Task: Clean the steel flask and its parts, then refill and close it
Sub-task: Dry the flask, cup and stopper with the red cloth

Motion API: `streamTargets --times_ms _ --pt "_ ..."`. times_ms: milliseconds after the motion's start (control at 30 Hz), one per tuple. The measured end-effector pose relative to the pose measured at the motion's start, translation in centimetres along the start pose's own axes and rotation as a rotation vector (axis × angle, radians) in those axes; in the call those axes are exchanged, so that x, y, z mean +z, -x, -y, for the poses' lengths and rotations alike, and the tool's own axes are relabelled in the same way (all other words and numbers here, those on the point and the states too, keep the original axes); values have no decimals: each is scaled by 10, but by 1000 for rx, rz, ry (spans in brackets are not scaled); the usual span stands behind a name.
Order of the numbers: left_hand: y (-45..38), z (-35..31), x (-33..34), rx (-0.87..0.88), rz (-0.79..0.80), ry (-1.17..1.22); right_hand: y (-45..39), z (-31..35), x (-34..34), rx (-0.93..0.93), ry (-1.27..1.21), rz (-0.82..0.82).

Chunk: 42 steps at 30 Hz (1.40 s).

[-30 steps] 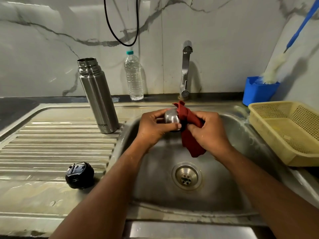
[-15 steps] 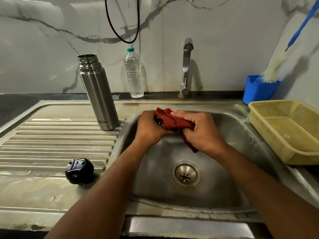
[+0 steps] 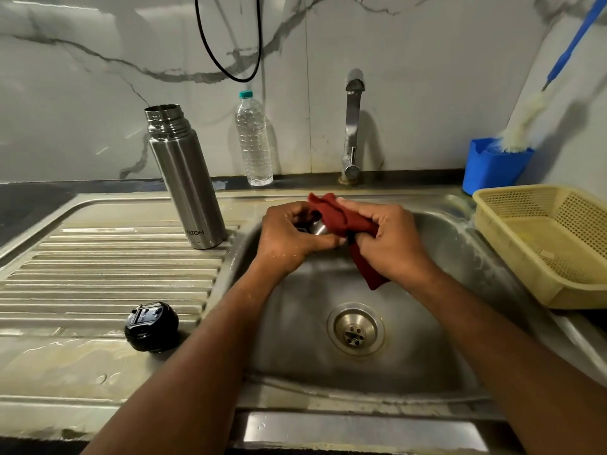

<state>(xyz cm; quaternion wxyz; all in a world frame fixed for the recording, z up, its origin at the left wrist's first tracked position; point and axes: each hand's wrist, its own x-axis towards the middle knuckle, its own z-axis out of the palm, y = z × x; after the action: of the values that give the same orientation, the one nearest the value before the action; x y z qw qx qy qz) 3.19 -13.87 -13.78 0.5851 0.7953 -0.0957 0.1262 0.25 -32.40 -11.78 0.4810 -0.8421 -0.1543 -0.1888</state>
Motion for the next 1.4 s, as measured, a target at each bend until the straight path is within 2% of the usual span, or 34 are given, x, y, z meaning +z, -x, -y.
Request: streamTargets --times_ms 100,167,300,433,567,667,733,833,967,1033,1100,1200,1300,1400 --pt "1 -5 9 40 41 141 -5 0 -7 328 -303 -45" --pt "-1 -6 9 56 4 232 -6 3 -4 385 -414 -50" --pt "-9 4 -2 -40 -118 361 1 11 8 256 -345 -5" --pt "-10 3 -8 -124 -41 445 6 16 14 99 -251 -39" --pt "-7 -4 2 -168 112 403 1 11 12 294 -335 -135" --pt "-7 -3 9 -223 112 370 0 6 11 402 -385 -113" --pt "-9 -3 10 -273 85 386 3 7 14 354 -308 -110" --pt "-10 -4 12 -343 52 466 7 11 20 172 -123 -90" --pt "-9 -7 12 -265 79 491 11 14 22 67 -115 -133" --pt "-9 -3 12 -234 108 431 10 15 21 149 -196 -114" --pt "-8 -3 11 -231 132 351 8 16 20 307 -315 -77" --pt "-9 -1 6 -211 169 371 5 18 20 505 -504 -72" --pt "-10 -4 5 -232 124 439 -1 15 15 629 -600 -114" --pt "-7 -5 15 -244 109 377 -1 11 14 694 -597 -122"
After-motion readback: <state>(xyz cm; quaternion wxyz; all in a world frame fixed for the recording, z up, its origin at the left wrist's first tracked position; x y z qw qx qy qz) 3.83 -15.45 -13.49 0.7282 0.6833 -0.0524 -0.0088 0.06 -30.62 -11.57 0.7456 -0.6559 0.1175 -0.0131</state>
